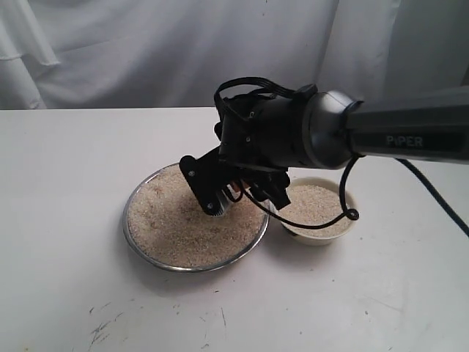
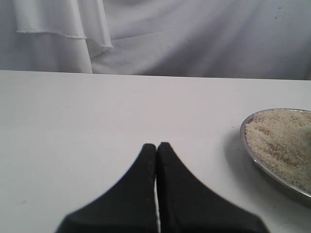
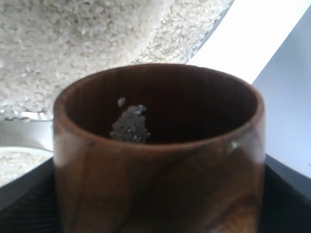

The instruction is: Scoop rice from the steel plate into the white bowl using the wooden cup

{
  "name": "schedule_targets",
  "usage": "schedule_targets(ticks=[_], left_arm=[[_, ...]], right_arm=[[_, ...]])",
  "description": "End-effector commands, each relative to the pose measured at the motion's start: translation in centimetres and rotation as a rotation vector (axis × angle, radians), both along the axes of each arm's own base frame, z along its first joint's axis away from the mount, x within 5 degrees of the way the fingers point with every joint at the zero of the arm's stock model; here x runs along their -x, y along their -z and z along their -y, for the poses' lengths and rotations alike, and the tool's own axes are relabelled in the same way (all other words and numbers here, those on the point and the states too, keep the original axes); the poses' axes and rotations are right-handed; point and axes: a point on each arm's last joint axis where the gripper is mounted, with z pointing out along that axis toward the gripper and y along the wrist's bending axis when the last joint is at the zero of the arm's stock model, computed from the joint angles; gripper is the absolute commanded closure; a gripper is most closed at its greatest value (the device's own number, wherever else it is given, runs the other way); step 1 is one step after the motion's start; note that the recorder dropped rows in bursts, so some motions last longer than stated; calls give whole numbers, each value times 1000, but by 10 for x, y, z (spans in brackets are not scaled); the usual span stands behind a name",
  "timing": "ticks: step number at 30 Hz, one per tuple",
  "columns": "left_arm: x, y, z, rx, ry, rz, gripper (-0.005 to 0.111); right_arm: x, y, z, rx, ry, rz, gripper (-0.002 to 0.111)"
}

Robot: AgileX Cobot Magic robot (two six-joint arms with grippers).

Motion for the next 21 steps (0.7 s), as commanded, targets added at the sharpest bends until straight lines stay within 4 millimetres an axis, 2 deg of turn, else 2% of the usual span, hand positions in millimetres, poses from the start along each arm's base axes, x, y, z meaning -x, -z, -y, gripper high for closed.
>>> schedule_targets(ticks=[1, 4, 8, 21], left_arm=[[0, 1, 0, 4, 1, 7, 107], [0, 1, 0, 4, 1, 7, 107], [0, 1, 0, 4, 1, 7, 107], [0, 1, 0, 4, 1, 7, 107]], right_arm=[[-3, -9, -5, 2, -9, 44, 108], [-9, -13, -12, -5, 10, 61, 108], [-12, -5, -22, 10, 18, 59, 108], [-13, 21, -19, 115, 48, 24, 108]])
